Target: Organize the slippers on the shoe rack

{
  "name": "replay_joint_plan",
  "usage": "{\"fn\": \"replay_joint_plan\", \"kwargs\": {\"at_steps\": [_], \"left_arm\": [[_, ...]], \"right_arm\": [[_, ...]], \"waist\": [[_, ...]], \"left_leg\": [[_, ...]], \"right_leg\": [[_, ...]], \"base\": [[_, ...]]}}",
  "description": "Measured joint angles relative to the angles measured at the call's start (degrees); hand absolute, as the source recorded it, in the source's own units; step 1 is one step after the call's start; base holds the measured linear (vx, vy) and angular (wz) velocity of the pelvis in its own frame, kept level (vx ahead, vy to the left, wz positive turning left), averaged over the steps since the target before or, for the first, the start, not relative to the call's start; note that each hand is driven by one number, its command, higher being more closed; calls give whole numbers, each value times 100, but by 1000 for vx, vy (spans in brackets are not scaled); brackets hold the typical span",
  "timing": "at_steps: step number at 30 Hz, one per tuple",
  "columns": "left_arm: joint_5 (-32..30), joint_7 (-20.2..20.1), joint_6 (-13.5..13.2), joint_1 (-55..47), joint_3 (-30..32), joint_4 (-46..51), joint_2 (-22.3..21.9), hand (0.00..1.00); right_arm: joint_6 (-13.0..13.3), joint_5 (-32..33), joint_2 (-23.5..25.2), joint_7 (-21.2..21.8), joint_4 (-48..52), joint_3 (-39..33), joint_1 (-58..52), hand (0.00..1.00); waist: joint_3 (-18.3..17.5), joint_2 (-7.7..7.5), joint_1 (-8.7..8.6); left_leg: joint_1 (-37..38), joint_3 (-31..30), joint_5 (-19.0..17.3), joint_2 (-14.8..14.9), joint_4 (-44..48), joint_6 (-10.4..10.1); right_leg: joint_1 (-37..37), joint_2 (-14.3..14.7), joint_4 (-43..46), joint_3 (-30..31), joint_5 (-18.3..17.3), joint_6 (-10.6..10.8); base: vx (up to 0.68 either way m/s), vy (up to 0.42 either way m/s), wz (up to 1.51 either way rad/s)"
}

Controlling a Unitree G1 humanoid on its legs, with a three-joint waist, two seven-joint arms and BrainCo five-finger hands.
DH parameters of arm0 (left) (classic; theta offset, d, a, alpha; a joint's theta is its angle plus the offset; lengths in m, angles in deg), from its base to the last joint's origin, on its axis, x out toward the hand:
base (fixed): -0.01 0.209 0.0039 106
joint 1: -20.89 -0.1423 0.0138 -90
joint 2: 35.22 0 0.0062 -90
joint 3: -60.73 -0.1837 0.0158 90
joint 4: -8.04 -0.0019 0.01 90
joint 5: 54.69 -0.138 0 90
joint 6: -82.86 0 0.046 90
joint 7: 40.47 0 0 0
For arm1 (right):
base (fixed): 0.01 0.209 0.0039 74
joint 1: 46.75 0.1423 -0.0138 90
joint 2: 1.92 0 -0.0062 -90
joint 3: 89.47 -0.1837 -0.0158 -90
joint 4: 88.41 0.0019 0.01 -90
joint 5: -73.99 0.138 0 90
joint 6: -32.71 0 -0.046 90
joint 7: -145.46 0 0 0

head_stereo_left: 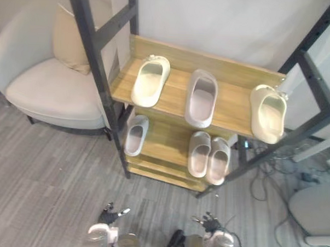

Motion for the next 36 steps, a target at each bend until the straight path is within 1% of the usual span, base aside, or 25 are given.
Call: {"fn": "replay_joint_plan", "kwargs": {"at_steps": [1, 2, 3, 4, 5, 6, 7, 8, 9, 10, 11, 12, 14, 15, 16, 19, 22, 26, 28, 29, 31, 32, 35, 36], "left_arm": [[-38, -28, 0, 23, -4, -18, -51, 0], [-70, -68, 0, 30, -10, -18, -52, 0], [-75, -84, 0, 37, -11, -18, -50, 0], [-77, -99, 0, 57, -13, -16, -38, 0], [-78, -102, 0, 90, -11, -17, -23, 0], [-77, -101, -4, 92, -11, -16, -19, 0], [-78, -100, -16, 91, -13, -13, -29, 0], [-79, -99, -11, 89, -24, -22, -40, 0], [-88, -101, -2, 89, -86, -29, -89, 0], [-111, -102, -2, 88, -114, -38, -108, 0], [-133, -102, -7, 91, -127, -35, -131, 0], [-186, -101, -2, 105, -256, -49, -27, 0], [-197, -106, 3, 119, -339, -52, 18, 0], [-257, -104, 4, 120, -345, -58, 13, 0], [-294, -104, 1, 119, -352, -89, 8, 0], [-299, -109, -2, 141, -483, -166, 32, 0], [-308, -104, -4, 141, -500, -199, 26, 0], [-342, -95, -11, 144, -496, -255, 20, 0], [-398, -90, -9, 131, -490, -261, 28, 0], [-401, -86, -9, 127, -490, -261, 29, 0], [-411, -57, -11, 109, -448, -252, 28, 0], [-417, -45, -11, 94, -438, -249, 32, 0], [-458, 49, -13, 73, -437, -245, 33, 0], [-516, 68, -21, 39, -437, -241, 36, 0]], "right_arm": [[-5, -1, -31, -2, -3, -78, -45, 0], [4, -2, -19, -1, 10, -91, -65, 0], [6, -1, -22, 0, 9, -87, -64, 0], [6, -1, -14, 2, 4, -88, -74, 0], [5, 0, -18, -3, 2, -89, -101, 0], [5, 0, -16, -4, 1, -86, -110, 0], [7, 0, -11, -5, -3, -90, -123, 0], [8, 0, -40, -9, -5, -95, -139, 0], [16, 1, -116, -36, -2, -104, -138, 0], [16, 1, -134, -39, -5, -110, -137, 0], [16, 1, -139, -51, 2, -108, -148, 0], [24, -1, -65, -41, 18, -99, -146, 0], [23, -1, -53, -42, 17, -112, -159, 0], [24, -3, -54, -43, 21, -156, -173, 0], [24, -10, -48, -41, 19, -222, -189, 0], [25, -55, -50, -34, 32, -263, -184, 0], [23, -214, -52, -32, 30, -262, -185, 0], [24, -224, -74, -59, 56, -177, -194, 0], [25, -250, -87, -143, 400, -25, -299, 0], [26, -270, -86, -160, 479, -8, -334, 0], [26, -287, -110, -236, 1094, 121, -549, 0], [28, -376, -134, -304, 1769, 138, -756, 0], [56, -450, -184, -430, 2980, 115, -1169, 0], [71, -469, -184, -439, 3704, 28, -1403, 0]], "waist": [[16, 66, 3], [10, 78, 4], [11, 78, 3], [12, 66, 4], [25, 60, 8], [28, 51, 17], [19, 79, 20], [20, 86, 13], [-12, 253, -2], [-17, 296, -3], [-29, 244, -2], [-50, 146, -34], [-52, 115, -42], [-52, 115, -56], [-57, 121, -71], [-67, 151, -114], [-70, 143, -116], [-76, 129, -137], [-80, 120, -226], [-82, 117, -239], [-98, 98, -266], [-105, 85, -290], [-111, 65, -324], [-137, 37, -379]], "left_leg": [[-44, -11, -36, 70, 175, -60], [-127, -20, -97, 136, 419, -158], [-202, -20, -138, 186, 606, -226], [-384, -30, -204, 285, 1069, -329], [-653, -68, -229, 399, 1744, -371], [-752, -91, -284, 423, 1901, -375], [-824, -136, -518, 475, 1979, -428], [-862, -224, -570, 519, 1816, -366], [-881, -373, -414, 645, 1248, -358], [-843, -450, -446, 621, 1164, -446], [-769, -403, -432, 530, 1007, -429], [-788, -368, -416, 396, 979, -403], [-777, -346, -409, 301, 982, -392], [-718, -331, -407, 228, 970, -388], [-536, -233, -357, 133, 806, -306], [-341, -138, -285, 13, 535, -219], [-152, -24, -211, -44, 235, -169], [16, 127, -116, -115, -6, -170], [25, 155, -104, -117, -27, -169], [28, 163, -104, -117, -27, -169], [37, 246, -103, -113, -41, -168], [47, 302, -91, -119, -76, -147], [117, 431, -80, -127, -114, -137], [126, 441, -80, -122, -116, -136]], "right_leg": [[153, 103, -233, -37, 53, 2], [222, 158, -322, -48, 61, 1], [261, 190, -366, -50, 66, 0], [341, 248, -459, -45, 74, 3], [487, 307, -610, -34, 110, -4], [519, 308, -654, -17, 125, -13], [575, 325, -722, 38, 155, 13], [567, 331, -718, 99, 168, 34], [554, 379, -730, 200, 228, 128], [533, 407, -750, 277, 256, 168], [539, 394, -900, 412, 374, 252], [511, 338, -1102, 452, 521, 337], [564, 271, -1225, 486, 612, 374], [634, 221, -1297, 500, 655, 433], [736, 150, -1375, 564, 695, 470], [780, 75, -1446, 662, 756, 513], [789, 73, -1535, 797, 829, 488], [792, 74, -1621, 964, 902, 498], [774, 79, -1623, 998, 915, 493], [771, 80, -1624, 1007, 917, 490], [722, 88, -1627, 1094, 951, 477], [673, 94, -1638, 1181, 990, 461], [653, 94, -1644, 1309, 1036, 460], [647, 93, -1651, 1346, 1051, 468]], "base": [[150, -128, 9], [105, -98, 6], [66, -58, -3], [92, -49, -5], [91, -24, -6], [70, 15, -15], [38, 70, -23], [16, 129, -41], [-3, 151, -41], [-8, 185, -47], [33, 194, -33], [46, 186, -25], [33, 117, -7], [26, 112, -9], [31, 103, -11], [23, 72, -16], [1, 7, -22], [-13, -17, -24], [-23, -27, -10], [-22, -24, -11], [-30, -14, -23], [-38, -8, -29], [-44, -8, -24], [-31, -11, -16]]}}
